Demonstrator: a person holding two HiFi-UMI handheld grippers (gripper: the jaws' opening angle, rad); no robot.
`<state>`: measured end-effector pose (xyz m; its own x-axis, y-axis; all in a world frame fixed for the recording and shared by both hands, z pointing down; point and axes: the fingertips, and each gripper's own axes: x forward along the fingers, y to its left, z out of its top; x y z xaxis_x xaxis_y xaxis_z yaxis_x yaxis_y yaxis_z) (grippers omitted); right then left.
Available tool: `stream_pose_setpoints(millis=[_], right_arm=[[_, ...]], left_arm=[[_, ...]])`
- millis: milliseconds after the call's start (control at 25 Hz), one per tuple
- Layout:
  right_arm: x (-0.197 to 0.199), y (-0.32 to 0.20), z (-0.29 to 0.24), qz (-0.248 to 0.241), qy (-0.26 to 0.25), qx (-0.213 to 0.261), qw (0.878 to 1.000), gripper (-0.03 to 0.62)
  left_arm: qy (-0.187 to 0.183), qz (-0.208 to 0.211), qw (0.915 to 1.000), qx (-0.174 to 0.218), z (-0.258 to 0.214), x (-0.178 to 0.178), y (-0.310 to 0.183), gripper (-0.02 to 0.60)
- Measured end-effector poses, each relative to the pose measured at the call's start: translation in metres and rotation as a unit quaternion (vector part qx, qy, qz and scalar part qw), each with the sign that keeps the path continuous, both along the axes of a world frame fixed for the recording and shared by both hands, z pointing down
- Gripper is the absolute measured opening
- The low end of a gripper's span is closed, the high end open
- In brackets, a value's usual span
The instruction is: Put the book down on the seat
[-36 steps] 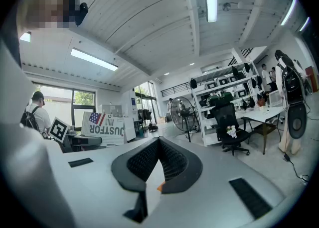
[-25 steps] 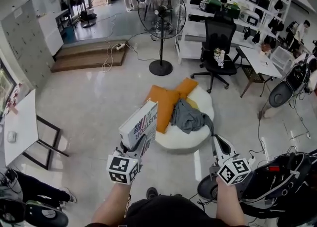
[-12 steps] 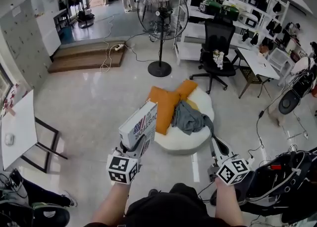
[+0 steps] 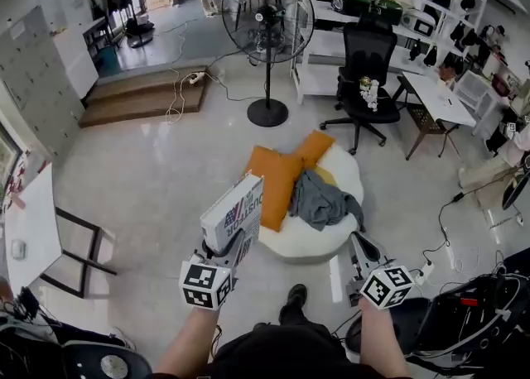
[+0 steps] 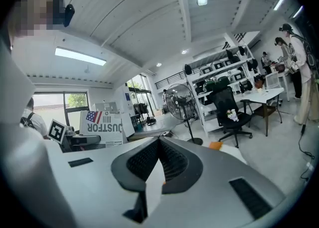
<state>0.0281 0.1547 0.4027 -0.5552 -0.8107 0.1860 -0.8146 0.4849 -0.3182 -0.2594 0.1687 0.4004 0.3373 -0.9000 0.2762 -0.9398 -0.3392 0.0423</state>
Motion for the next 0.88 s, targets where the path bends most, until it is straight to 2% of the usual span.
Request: stream_pose_setpoints(millis=[440,880], right_arm=[[0.04,-0.121,0.03,0.006,-0.003,-0.03,1.0,0.014],[0.086,-0.196,0.038,0.007,-0.009,-0.034,0.999,0.014]], left_arm=[[-0.02,0.037,0.9988,-0.023,0.014,0.063,-0.124,0.156],[-0.031,0.069,0.9965,-0.037,0.017,0.13,-0.208,0.156]])
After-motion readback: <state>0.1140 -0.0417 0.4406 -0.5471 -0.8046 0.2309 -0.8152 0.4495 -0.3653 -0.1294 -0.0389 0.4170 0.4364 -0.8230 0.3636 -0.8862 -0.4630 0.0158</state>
